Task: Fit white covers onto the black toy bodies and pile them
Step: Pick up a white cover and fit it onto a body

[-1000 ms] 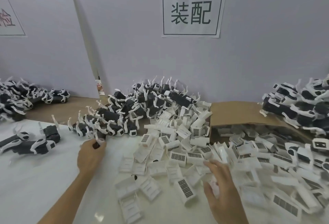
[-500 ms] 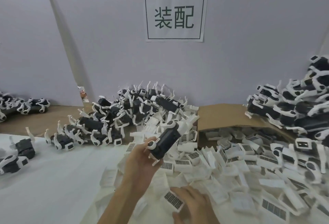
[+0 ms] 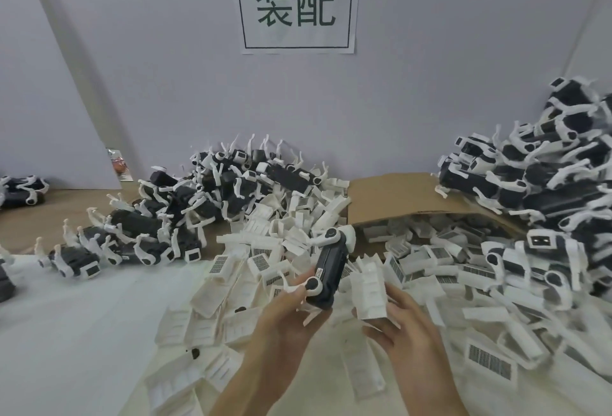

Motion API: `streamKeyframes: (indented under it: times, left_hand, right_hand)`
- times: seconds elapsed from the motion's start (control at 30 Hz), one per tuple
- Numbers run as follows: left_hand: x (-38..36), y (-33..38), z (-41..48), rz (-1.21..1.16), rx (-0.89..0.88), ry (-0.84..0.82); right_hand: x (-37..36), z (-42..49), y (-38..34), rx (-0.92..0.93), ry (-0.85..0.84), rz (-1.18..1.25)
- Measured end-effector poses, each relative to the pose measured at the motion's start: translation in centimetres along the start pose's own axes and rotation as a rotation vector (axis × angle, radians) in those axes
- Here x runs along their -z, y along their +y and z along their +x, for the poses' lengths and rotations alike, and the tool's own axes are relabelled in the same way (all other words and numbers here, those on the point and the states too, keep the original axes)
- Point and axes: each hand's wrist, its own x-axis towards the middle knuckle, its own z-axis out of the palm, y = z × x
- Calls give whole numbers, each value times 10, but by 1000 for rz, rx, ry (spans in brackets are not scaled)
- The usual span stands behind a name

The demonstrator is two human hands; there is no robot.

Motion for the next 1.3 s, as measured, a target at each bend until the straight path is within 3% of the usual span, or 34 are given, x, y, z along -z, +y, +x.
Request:
streamKeyframes:
  times: [0.83, 1.3]
  left_hand:
    - [-17, -10, -10, 169, -87, -131]
    - [-22, -13, -10, 200, -42, -147]
  right_hand:
    - [-4, -8, 5, 195, 11, -75]
    - [2, -1, 9, 161, 62, -131]
